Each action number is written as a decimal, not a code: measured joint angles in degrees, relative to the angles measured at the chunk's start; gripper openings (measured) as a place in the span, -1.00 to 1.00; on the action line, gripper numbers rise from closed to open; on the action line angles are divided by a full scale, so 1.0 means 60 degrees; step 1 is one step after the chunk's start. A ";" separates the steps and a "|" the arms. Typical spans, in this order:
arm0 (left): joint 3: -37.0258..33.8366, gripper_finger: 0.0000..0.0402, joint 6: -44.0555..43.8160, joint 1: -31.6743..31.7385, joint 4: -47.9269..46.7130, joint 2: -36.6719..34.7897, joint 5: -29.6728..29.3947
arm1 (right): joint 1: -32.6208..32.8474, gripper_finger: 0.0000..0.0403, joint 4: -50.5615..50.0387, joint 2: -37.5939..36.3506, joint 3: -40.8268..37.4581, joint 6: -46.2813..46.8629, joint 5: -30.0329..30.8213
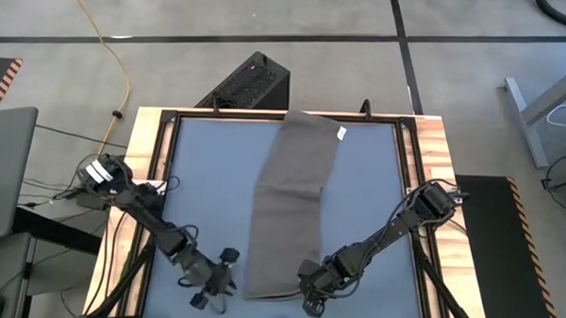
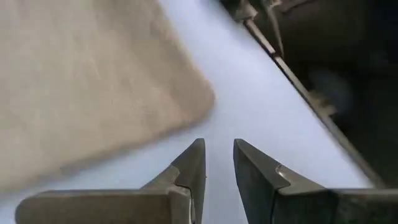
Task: Roll towel
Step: Roll the gray towel
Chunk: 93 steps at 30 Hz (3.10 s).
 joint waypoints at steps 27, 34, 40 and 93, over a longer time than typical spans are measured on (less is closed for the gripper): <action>0.2186 -0.46 0.6559 -0.0522 -0.1722 0.2239 -0.2399 | -0.0007 -0.85 0.0277 0.0015 -0.0007 0.0480 -0.0157; 0.2182 -0.61 0.5509 -0.0540 -0.1754 0.2246 -0.2471 | -0.0004 -0.85 0.0273 0.0015 -0.0007 0.0556 -0.0146; 0.1954 -0.96 0.3653 -0.0433 -0.1575 0.2237 -0.1829 | 0.0047 -0.85 0.0207 0.0015 -0.0004 0.1067 -0.0142; -0.0514 -1.00 -0.3693 0.0922 0.2605 0.2149 0.1177 | 0.0102 -0.58 0.0041 0.0007 0.0004 0.2655 -0.0142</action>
